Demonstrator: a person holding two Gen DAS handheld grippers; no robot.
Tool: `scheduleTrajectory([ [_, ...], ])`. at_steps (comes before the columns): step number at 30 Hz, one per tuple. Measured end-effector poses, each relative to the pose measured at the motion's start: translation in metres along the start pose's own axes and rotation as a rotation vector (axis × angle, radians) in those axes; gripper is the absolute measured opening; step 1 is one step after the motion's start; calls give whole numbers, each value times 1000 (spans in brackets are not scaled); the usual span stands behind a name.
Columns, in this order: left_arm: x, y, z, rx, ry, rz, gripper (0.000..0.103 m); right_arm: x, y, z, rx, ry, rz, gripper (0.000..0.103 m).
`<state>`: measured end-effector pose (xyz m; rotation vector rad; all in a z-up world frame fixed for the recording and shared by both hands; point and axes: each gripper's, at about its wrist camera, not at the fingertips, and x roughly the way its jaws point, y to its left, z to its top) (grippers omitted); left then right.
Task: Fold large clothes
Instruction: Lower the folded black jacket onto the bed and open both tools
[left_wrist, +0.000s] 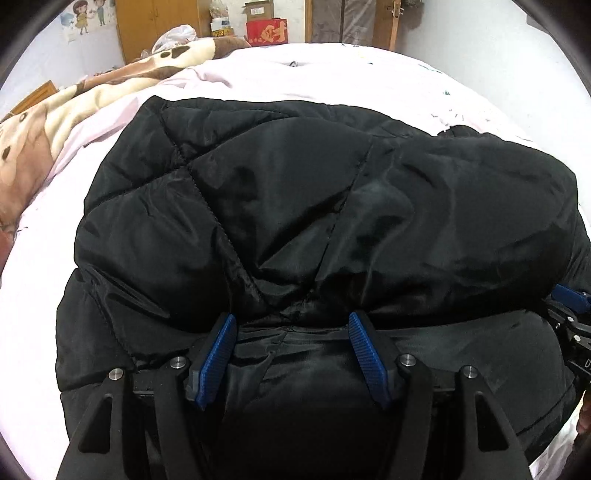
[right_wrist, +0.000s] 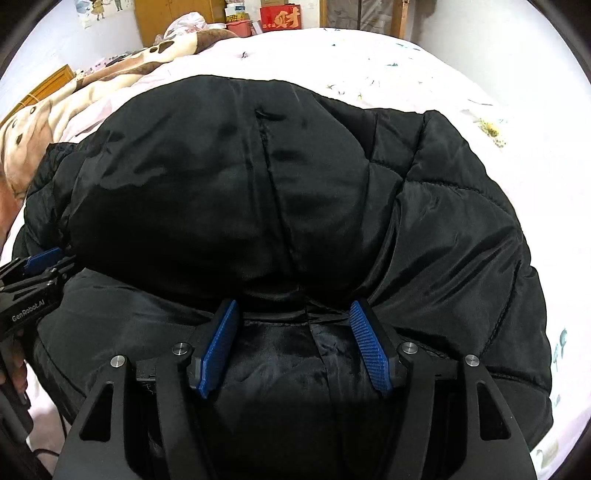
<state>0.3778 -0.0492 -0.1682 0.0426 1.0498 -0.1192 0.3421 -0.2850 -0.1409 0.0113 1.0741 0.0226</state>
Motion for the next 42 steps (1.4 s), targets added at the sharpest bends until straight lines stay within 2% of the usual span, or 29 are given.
scheduleTrajectory([
  [8,2,0,-1,10,2,11,64,1,-10,-8,22,-1,8,62],
  [12,-1,2,7,5,33,12,63,-3,-9,-3,37,-1,-4,62],
  [16,-28,17,21,-36,33,-56,63,-33,-9,-4,32,-52,12,62],
  [18,-47,31,21,-48,-2,-39,63,-54,-19,-5,67,-87,23,62],
  [20,-62,44,18,-51,-51,-9,63,-71,-30,-9,82,-129,-9,62],
  [22,-69,58,15,-64,-74,13,63,-77,-37,-14,69,-135,-41,62],
  [24,-57,68,12,-55,-40,46,63,-68,-44,-17,35,-110,-99,62],
  [25,-41,73,8,-59,13,36,63,-60,-47,-19,42,-85,-97,62],
  [26,-32,75,5,-75,30,14,63,-54,-49,-20,55,-72,-84,62],
  [32,0,70,-1,-64,60,35,63,-18,-43,-24,50,-33,-93,63],
  [38,-14,74,5,-27,48,39,63,-26,-42,-20,43,-28,-87,63],
  [42,-45,88,6,-1,11,-37,65,-55,-50,-16,20,-58,-38,64],
])
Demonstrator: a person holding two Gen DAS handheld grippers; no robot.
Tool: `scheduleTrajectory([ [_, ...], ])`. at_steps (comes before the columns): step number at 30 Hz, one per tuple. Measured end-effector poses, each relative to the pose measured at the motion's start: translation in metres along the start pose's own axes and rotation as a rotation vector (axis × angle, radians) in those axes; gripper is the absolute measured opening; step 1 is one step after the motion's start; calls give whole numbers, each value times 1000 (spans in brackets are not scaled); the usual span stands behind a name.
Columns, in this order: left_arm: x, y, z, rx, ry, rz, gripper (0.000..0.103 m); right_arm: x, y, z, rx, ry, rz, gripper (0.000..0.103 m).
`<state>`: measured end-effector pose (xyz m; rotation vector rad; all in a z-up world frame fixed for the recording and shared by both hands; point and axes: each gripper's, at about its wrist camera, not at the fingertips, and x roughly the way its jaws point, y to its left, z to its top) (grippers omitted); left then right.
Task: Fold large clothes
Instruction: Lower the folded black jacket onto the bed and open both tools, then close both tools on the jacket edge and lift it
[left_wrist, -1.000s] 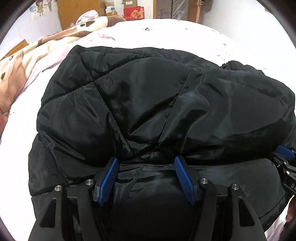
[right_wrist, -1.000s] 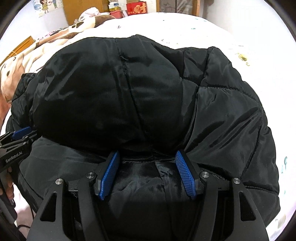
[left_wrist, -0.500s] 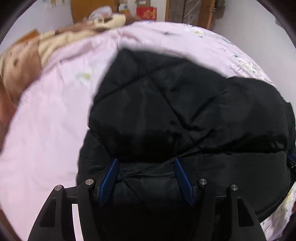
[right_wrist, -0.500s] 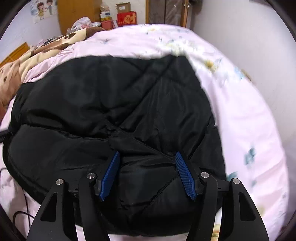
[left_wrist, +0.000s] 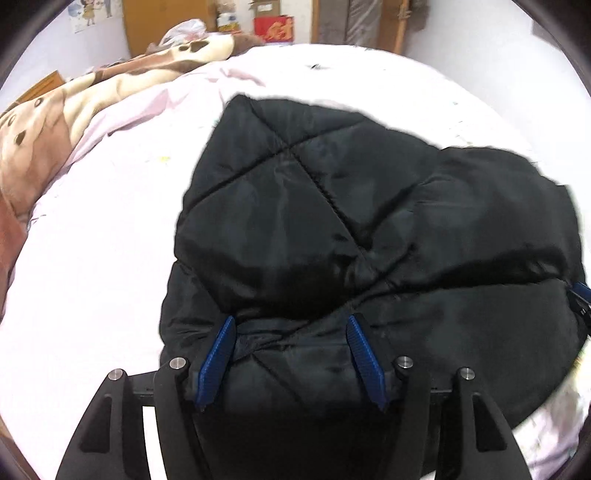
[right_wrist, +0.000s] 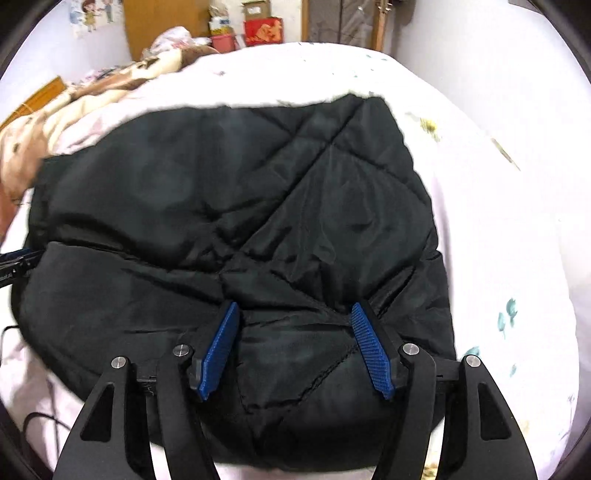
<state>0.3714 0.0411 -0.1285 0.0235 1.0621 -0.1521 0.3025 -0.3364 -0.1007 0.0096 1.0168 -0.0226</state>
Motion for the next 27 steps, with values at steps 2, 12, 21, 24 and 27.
scheduleTrajectory([
  [2,-12,9,-1,17,-11,8,68,-14,-9,2,17,-19,37,64],
  [12,-22,82,11,-42,2,24,73,-41,-55,-3,114,-42,-15,72],
  [21,18,98,4,-139,98,-138,79,-36,-100,-11,166,30,49,77],
  [24,29,93,3,-138,128,-189,82,-17,-92,-6,169,49,101,77],
  [27,41,83,8,-116,152,-217,86,-4,-89,-4,162,80,169,77],
])
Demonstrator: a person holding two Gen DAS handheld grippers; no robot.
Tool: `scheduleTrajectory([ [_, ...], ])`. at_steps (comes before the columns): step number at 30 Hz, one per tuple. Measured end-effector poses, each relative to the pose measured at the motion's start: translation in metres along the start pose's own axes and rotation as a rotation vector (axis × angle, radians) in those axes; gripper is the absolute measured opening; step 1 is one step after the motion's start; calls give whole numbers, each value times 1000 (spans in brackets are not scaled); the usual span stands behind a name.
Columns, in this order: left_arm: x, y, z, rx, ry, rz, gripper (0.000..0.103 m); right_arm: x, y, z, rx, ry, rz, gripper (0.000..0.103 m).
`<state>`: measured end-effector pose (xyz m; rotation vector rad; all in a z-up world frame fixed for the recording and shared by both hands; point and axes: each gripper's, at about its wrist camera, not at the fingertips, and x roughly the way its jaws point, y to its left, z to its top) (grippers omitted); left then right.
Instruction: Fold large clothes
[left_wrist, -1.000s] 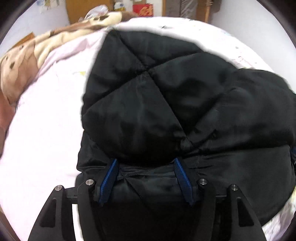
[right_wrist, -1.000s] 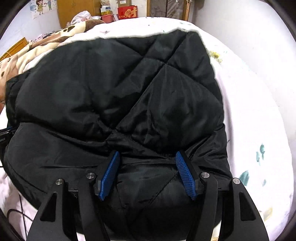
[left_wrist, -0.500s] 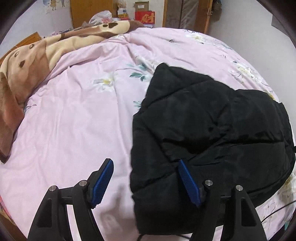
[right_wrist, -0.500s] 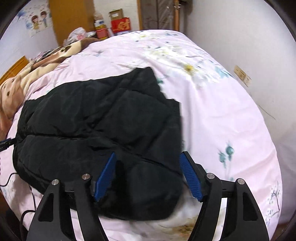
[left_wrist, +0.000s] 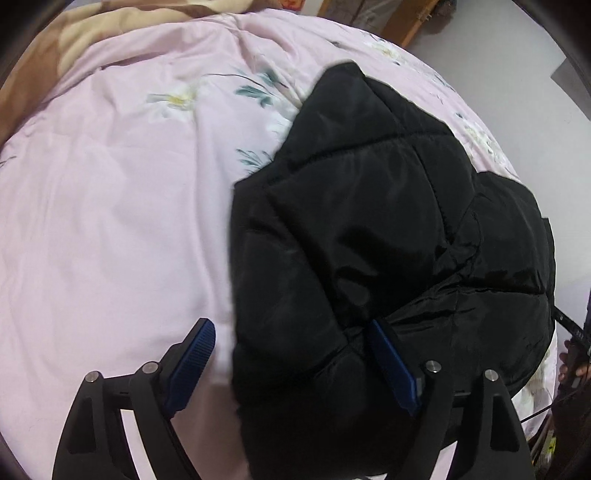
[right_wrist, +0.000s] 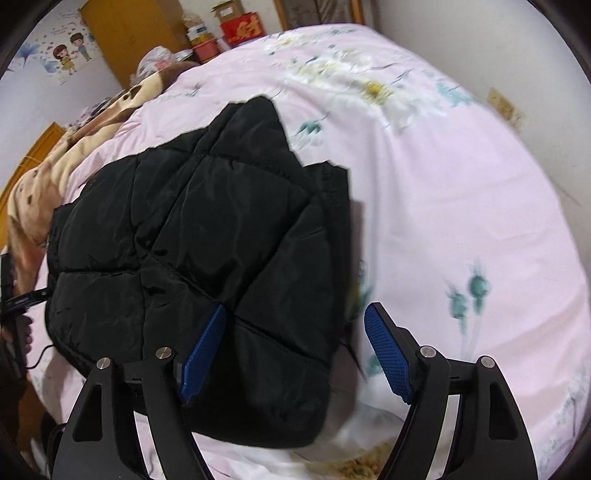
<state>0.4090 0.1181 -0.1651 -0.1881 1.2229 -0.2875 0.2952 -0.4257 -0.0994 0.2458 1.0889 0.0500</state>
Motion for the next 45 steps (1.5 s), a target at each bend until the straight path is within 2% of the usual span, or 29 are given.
scheduleTrajectory([
  [2,10,-8,3,40,15,4,90,10,0,3,-7,26,42,78],
  [5,24,-13,8,46,41,7,98,24,-1,9,6,58,100,86],
  [8,32,-16,9,57,50,3,100,35,4,14,-15,83,113,91],
  [13,45,-11,11,23,85,-32,100,51,8,19,-41,118,164,91],
  [17,50,-16,10,29,87,-12,100,63,5,22,-25,138,178,92],
  [19,52,-21,10,44,90,5,96,65,9,24,-30,152,150,91],
  [23,49,-35,9,75,86,39,85,60,28,22,-97,139,90,74],
  [27,43,-47,6,92,69,72,68,51,43,19,-149,107,59,56],
  [28,41,-51,5,102,61,84,65,46,51,16,-194,85,31,55],
  [30,40,-55,3,112,51,98,65,46,63,13,-234,74,-4,54],
  [32,42,-51,4,88,61,73,67,50,61,15,-210,79,10,54],
  [34,44,-44,6,70,82,44,72,53,56,18,-185,85,25,55],
  [37,50,-39,7,51,93,24,82,58,58,18,-202,82,-7,58],
  [39,54,-34,8,14,101,1,83,62,54,20,-176,94,7,62],
  [41,52,-33,5,13,94,7,79,64,52,22,-155,100,16,61],
  [45,44,-40,3,16,91,6,63,60,61,21,-193,72,-18,55],
])
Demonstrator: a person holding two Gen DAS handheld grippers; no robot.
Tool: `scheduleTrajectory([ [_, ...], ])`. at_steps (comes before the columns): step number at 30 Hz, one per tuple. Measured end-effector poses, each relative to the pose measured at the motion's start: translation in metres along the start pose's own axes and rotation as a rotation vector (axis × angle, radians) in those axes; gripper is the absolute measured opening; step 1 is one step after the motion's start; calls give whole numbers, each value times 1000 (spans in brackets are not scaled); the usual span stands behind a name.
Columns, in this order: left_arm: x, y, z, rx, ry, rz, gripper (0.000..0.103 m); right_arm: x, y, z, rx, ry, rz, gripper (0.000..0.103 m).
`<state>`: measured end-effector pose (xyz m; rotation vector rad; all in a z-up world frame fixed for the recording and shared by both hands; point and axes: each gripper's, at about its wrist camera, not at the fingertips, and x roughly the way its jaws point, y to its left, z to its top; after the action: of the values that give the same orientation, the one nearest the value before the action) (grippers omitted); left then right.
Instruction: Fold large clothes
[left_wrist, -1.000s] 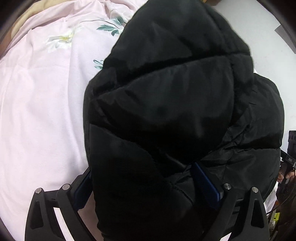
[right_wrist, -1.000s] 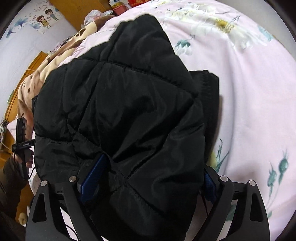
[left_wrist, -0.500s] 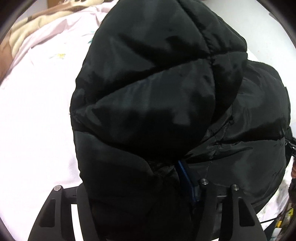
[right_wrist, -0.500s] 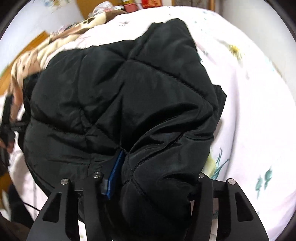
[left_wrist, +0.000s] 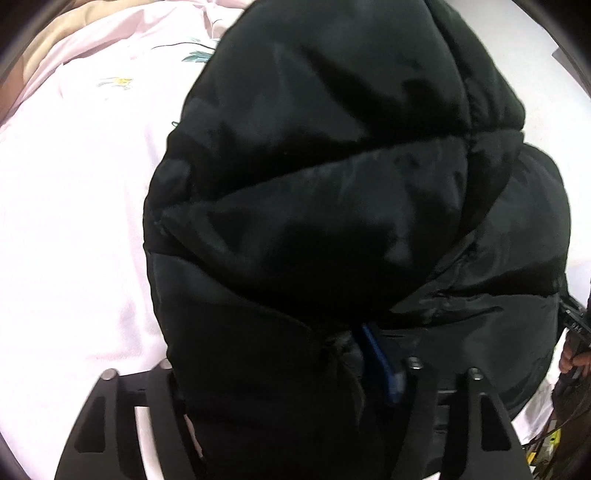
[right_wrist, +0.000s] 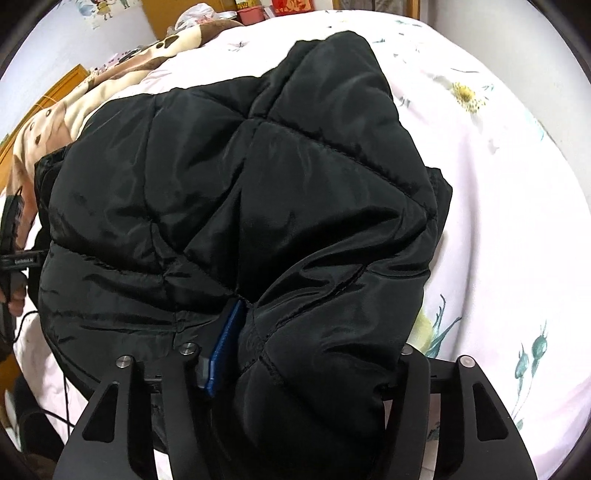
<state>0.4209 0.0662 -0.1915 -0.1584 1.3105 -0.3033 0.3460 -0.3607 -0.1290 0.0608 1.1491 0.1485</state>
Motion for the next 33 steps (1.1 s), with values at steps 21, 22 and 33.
scheduleTrajectory([
  [21,-94,-21,-48,-51,-185,-11,25,-62,45,-16,-77,-256,-145,15],
  [22,-98,-20,-46,-49,-195,-17,25,-67,48,-16,-80,-274,-143,15],
  [33,-36,-9,-44,-30,-38,59,63,-46,31,-13,-6,-170,-129,45],
])
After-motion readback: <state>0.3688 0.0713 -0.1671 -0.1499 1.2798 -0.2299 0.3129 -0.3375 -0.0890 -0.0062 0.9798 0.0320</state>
